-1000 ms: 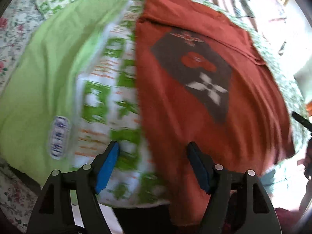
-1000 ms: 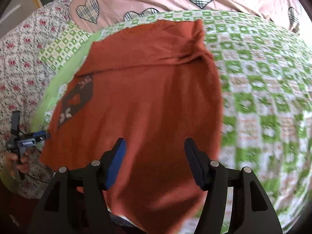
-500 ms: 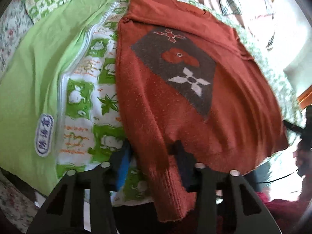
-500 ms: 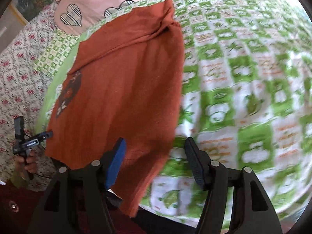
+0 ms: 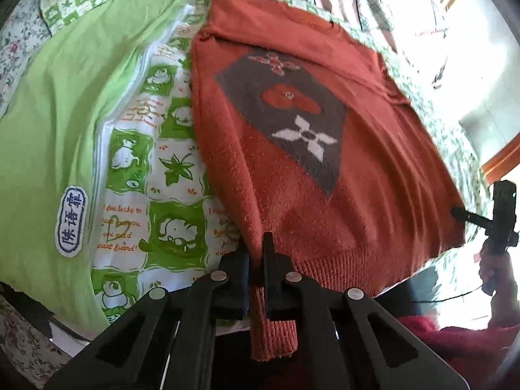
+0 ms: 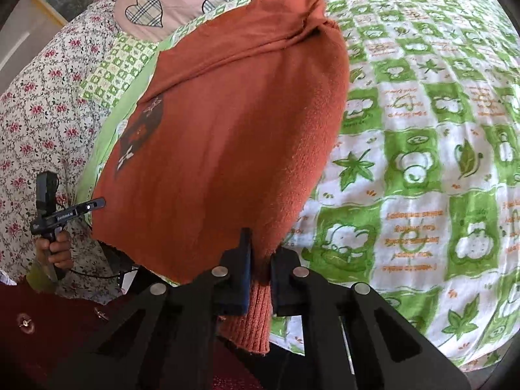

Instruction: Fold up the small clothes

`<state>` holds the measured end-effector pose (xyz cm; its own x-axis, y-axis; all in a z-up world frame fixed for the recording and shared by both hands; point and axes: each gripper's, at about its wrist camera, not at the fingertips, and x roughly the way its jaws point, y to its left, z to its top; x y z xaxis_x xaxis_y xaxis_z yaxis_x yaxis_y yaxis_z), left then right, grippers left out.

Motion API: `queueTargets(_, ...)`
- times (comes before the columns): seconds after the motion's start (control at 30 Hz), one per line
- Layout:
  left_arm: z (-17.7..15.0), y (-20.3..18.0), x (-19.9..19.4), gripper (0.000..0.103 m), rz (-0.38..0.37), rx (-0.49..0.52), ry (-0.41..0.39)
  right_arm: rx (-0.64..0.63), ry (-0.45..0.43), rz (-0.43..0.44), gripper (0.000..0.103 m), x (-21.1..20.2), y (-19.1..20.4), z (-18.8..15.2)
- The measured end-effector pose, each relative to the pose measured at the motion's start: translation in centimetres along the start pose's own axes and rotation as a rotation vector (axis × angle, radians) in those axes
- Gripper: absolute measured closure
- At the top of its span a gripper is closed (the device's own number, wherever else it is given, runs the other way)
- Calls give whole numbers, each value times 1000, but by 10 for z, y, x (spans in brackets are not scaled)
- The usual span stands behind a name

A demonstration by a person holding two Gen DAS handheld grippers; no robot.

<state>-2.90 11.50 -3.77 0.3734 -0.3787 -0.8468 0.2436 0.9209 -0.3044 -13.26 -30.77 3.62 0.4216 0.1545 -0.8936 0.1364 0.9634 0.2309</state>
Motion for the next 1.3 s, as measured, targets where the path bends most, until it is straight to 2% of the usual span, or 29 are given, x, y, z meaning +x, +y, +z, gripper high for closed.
queueTargets(0.2, 15, -2, -19, 100, -22, -32, -92, -9, -115, 37, 93, -20, 9, 22)
queueTargets(0.37, 50, -10, -36, 100, -44, -55, -211, -12, -239, 47, 93, -38, 10, 56)
queueTargets(0.43, 67, -11, -37, 100, -44, -55, -243, -16, -269, 31, 93, -38, 10, 74)
queueTargets(0.63, 144, -15, -23, 100, -21, -44, -355, -117, -321, -96, 93, -16, 15, 150)
queueTargets(0.7, 172, -12, -11, 100, -7, -48, -363, -131, -335, -135, 93, -6, 14, 175)
queueTargets(0.97, 255, -3, 25, 100, 34, -49, -386, -124, -352, -131, 93, 23, -6, 261)
queueTargets(1.07, 279, 9, 43, 100, 42, -78, -372, -119, -328, -138, 93, 44, -15, 281)
queueTargets(1.3, 308, 39, 91, 100, 33, -160, -307, -107, -243, -207, 93, 99, -37, 309)
